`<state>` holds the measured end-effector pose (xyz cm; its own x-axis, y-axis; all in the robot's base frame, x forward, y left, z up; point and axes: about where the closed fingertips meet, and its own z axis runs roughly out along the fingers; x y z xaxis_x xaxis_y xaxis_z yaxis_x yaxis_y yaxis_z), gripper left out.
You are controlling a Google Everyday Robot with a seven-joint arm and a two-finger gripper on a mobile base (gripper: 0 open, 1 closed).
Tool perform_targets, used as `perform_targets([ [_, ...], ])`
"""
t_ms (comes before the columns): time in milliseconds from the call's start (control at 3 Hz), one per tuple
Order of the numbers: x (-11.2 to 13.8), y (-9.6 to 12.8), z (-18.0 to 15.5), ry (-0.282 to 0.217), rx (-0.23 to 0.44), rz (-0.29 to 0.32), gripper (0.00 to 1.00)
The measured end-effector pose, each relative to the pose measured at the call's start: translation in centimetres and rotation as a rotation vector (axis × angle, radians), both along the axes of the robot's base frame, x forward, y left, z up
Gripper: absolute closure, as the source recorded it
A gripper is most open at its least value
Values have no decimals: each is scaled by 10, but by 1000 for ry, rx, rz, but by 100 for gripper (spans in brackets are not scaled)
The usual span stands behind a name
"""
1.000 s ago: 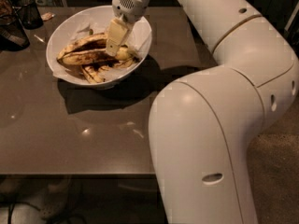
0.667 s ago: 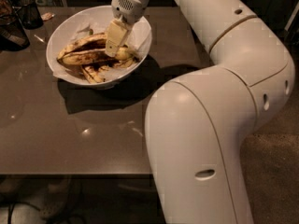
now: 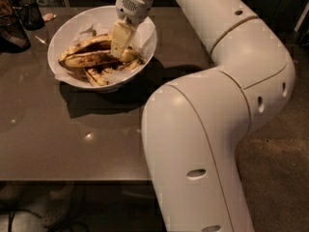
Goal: Pick banana from white bowl
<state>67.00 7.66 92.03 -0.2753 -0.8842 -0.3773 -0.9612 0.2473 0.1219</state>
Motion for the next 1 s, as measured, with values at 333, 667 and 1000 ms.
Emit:
perform_targets([
  [333,2,3,-7,10,-9,5,54],
  [667,2,3,-17,28,-17,10,54],
  [1000,1,4,-26,48,-25,16,54],
])
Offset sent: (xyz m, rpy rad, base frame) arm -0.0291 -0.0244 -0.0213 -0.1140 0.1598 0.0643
